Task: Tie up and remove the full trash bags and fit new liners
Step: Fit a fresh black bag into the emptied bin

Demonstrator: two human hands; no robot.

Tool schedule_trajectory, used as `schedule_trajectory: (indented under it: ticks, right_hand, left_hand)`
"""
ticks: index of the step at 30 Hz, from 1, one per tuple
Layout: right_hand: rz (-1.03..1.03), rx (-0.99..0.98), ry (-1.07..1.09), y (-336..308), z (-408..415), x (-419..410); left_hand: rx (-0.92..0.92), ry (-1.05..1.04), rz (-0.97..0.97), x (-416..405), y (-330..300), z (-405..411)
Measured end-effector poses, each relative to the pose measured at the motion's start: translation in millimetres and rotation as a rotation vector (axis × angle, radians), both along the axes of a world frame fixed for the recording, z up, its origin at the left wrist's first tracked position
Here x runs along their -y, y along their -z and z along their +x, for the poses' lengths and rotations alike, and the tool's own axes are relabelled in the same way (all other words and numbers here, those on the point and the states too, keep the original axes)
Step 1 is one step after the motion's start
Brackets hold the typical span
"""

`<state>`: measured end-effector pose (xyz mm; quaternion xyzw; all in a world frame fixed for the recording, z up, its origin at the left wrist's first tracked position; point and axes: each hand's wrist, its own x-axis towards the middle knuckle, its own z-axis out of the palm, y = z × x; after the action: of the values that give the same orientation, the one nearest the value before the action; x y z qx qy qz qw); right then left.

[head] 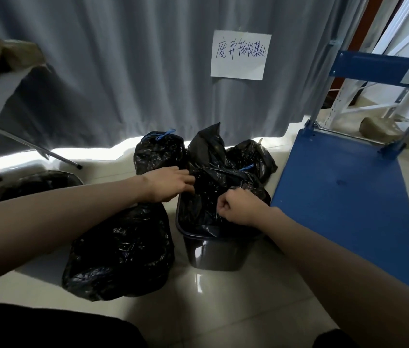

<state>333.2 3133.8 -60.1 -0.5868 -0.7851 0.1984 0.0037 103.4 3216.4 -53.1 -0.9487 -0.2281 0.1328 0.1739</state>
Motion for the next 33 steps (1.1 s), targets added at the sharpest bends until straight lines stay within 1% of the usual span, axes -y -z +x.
schedule_trajectory:
  ticks: [2,5,10,15,17,23,27,28,30,32,33]
  right_hand:
    - [-0.106,-0.003,-0.014,-3.0,-0.2,6.1]
    - [-0.165,0.106,-0.026,-6.6,5.1,13.4]
    - [-0.131,0.219,0.021,-6.0,22.5,21.6]
    - [0.044,0.271,0.086,-5.3,30.4,22.6]
    - [0.079,0.279,0.129,-5.0,34.5,22.3]
    - [0.033,0.321,0.223,-6.8,45.5,26.1]
    - [-0.024,0.313,0.212,-5.0,46.3,28.5]
    - [-0.029,0.309,0.216,-5.5,44.6,29.2]
    - [0.035,0.334,0.222,-7.4,39.0,29.8]
    - [0.193,0.362,0.192,-8.2,32.5,27.1]
    - [0.251,0.327,0.169,-8.4,29.4,25.3]
  left_hand:
    - [-0.100,0.011,0.001,3.5,2.0,-2.4]
    - [-0.122,0.039,0.026,9.5,0.9,-4.3]
    - [-0.102,0.078,0.062,13.2,1.8,-2.1]
    - [-0.147,0.070,0.046,8.8,-2.7,-0.5]
    - [-0.183,0.086,0.057,8.6,-2.5,-2.5]
    - [-0.255,0.063,0.026,14.3,-4.4,-5.4]
    - [-0.374,0.036,0.015,19.6,-8.0,-6.6]
    - [-0.369,0.027,-0.005,21.3,-10.3,-6.9]
    - [-0.252,0.005,-0.037,23.6,-17.4,-6.3]
    - [-0.019,-0.021,-0.072,25.1,-21.6,-3.6]
    - [0.088,-0.040,-0.112,27.3,-22.9,-0.7]
